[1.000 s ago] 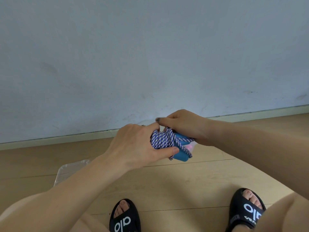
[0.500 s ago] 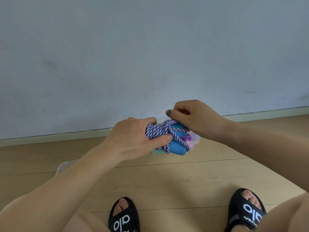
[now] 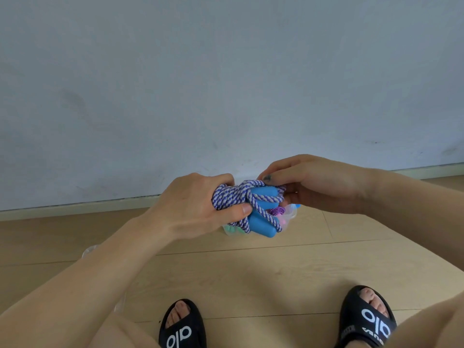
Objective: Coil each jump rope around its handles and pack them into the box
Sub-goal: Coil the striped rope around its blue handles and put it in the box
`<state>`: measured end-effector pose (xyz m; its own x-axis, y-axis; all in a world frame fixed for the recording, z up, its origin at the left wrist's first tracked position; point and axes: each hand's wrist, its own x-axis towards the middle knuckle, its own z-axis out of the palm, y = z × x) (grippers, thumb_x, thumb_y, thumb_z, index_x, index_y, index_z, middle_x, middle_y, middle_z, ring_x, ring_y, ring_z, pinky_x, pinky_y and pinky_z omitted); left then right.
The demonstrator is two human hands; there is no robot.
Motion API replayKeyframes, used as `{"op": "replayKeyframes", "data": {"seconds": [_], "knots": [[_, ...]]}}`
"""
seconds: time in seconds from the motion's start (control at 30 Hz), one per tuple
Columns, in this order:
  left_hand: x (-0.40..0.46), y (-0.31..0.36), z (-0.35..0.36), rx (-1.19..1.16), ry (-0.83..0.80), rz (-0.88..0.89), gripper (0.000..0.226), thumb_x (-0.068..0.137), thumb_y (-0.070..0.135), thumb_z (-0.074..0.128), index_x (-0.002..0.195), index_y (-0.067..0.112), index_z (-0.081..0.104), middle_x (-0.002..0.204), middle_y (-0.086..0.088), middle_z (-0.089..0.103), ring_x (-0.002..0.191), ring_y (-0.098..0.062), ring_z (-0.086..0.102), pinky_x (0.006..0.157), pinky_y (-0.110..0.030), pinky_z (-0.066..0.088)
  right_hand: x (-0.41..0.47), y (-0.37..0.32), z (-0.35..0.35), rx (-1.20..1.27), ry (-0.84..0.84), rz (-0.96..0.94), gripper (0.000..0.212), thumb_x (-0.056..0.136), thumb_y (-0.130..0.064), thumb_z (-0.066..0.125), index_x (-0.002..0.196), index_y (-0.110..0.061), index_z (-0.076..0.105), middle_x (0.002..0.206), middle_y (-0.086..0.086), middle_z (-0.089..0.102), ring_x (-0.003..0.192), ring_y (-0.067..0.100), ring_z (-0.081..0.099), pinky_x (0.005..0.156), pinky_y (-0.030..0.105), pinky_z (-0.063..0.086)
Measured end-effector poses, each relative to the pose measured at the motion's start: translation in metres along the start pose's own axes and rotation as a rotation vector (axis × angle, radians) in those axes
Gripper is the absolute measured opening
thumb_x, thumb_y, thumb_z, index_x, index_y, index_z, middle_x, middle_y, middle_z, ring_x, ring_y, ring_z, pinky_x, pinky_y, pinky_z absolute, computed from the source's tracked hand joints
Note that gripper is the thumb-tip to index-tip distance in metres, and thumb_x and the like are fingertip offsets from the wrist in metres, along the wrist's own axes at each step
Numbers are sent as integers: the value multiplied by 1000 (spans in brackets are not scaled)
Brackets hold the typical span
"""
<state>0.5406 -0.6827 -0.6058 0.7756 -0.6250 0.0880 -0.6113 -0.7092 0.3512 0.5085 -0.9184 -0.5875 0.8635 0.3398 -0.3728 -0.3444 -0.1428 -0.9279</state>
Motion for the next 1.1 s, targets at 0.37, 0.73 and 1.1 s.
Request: {"op": "replayKeyframes", "data": {"seconds": [0.37,0.73,1.1], "knots": [[1,0,5,-241,90,-66,46,77,70,44,92,29,57,71,6,63,68,-17,59,66,-43,50,8,15,17,381,32,-6,11,93,-7,55,97,-7,65,98,12,62,89,19,57,72,23,54],[1,4,6,-335,105,-195,43,78,72,41,93,33,53,70,9,61,62,-10,54,63,-38,45,-6,7,30,-41,382,-116,18,89,-3,58,86,-15,70,94,15,75,74,20,63,77,34,53],[-1,13,2,-415,107,-86,34,98,42,49,130,51,41,116,23,61,102,0,59,86,-27,49,-25,-6,41,-232,357,-205,42,82,-19,69,120,-29,54,96,-13,75,91,5,71,89,35,57]]}}
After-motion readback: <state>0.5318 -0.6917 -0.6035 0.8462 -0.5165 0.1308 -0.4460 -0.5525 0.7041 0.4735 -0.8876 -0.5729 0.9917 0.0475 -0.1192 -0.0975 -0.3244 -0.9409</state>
